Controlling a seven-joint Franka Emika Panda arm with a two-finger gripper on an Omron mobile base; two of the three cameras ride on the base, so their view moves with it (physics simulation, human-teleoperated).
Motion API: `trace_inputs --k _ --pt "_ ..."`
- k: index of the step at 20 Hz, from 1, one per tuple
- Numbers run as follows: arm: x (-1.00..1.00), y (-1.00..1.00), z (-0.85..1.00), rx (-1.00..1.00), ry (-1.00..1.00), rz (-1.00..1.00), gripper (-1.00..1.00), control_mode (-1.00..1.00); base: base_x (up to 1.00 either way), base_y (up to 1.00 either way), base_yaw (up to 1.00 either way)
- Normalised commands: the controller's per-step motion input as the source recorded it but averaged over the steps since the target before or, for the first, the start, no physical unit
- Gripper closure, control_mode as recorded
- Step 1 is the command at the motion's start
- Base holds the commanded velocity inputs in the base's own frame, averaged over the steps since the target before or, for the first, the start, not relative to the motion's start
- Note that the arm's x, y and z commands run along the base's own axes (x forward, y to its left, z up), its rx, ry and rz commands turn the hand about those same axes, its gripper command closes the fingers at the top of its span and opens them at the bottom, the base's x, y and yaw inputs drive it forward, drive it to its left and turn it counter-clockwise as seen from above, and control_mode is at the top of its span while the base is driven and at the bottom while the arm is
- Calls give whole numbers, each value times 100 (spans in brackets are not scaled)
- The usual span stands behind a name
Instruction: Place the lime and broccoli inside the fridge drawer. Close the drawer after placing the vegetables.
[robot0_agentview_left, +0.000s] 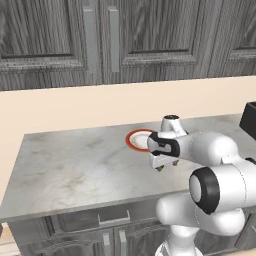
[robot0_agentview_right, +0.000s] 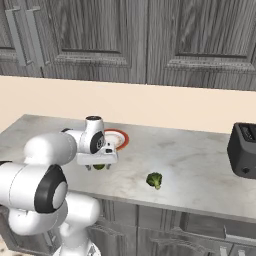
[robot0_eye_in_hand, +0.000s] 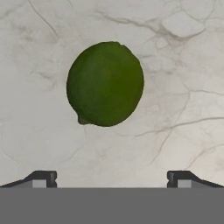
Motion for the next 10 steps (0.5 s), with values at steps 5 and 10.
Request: trace_inputs --k 5,10 --pt "17 11 0 0 0 1 -100 -100 0 0 0" --pt "4 4 0 0 0 0 -100 -100 0 0 0"
